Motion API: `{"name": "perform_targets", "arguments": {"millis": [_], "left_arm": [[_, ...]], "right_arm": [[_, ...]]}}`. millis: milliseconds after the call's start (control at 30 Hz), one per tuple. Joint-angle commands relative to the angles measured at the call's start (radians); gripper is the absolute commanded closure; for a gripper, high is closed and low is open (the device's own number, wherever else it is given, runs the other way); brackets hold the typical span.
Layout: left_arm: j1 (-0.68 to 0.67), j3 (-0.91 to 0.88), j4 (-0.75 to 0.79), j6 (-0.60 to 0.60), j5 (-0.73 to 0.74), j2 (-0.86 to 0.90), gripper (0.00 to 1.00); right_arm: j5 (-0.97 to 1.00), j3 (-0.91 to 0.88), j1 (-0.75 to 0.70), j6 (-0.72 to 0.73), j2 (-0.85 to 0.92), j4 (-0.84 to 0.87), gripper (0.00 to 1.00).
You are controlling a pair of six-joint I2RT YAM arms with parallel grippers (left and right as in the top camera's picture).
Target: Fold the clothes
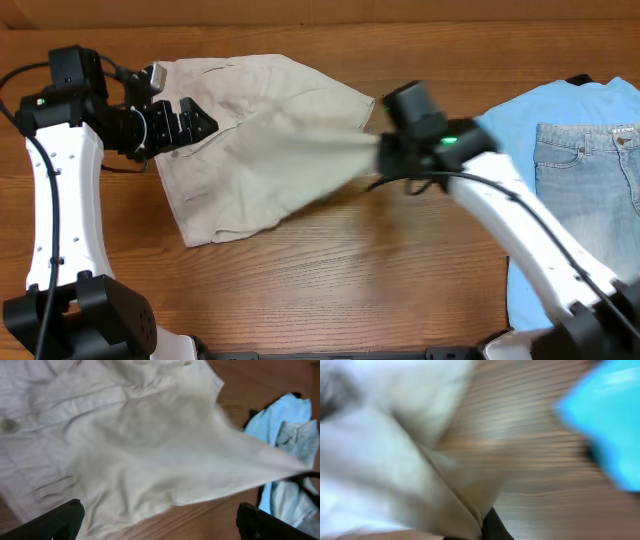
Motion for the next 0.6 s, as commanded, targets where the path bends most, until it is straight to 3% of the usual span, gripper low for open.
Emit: {"name": "perform_targets", "arguments": {"millis": [0, 433, 567], "left_arm": [[-0.003, -0.089, 0.002, 0.000, -0.058, -0.016, 0.00], [-0.036, -0.505, 0.143, -0.003, -0.044, -0.016, 0.00], [-0.103, -0.566, 0.183, -0.005, -0.067, -0.016, 0.09]], "right_arm": [[0.159, 0.019, -0.082, -0.014, -0.039, -0.032, 0.96], [0.153, 0.019, -0.138, -0.015, -0.042, -0.023, 0.95], [0.153, 0.019, -0.138, -0.015, -0.042, -0.023, 0.95]]}}
